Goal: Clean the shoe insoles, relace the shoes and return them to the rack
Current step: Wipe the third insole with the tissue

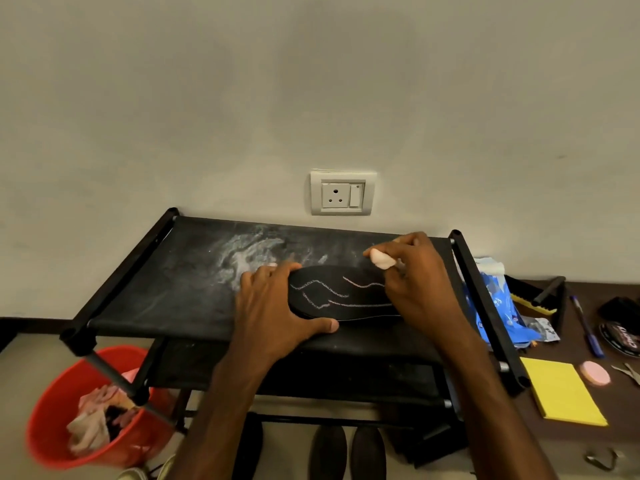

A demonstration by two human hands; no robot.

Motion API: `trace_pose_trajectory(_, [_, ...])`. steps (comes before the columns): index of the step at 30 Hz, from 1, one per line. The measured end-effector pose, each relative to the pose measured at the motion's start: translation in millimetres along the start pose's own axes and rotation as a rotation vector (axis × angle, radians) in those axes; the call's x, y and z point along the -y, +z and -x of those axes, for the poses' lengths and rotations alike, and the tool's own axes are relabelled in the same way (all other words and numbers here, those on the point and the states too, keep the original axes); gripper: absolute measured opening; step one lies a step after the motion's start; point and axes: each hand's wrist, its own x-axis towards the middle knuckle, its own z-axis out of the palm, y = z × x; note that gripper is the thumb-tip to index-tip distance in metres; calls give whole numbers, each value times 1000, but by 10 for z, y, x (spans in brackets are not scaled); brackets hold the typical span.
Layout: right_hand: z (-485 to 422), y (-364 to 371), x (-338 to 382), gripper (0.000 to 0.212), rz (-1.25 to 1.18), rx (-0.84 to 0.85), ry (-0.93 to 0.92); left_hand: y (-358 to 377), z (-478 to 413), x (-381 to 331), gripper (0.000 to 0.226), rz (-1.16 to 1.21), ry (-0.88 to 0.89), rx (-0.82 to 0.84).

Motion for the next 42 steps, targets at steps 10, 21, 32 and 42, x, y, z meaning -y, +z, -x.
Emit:
trace_pose_trajectory(10, [143, 117, 309, 22, -315, 155, 5, 91, 218, -174, 119, -49, -152, 0])
trace_pose_trajectory(21, [146, 161, 312, 12, -388, 327, -1, 3, 207, -24, 100, 228, -106, 28])
trace_pose_trajectory(32, [146, 205, 426, 13, -343, 335, -71, 128, 241, -178, 101, 174, -86, 14])
trace_pose_trajectory(42, [-92, 402, 598, 29, 109, 440, -222, 91, 224, -166, 124, 266, -133, 45])
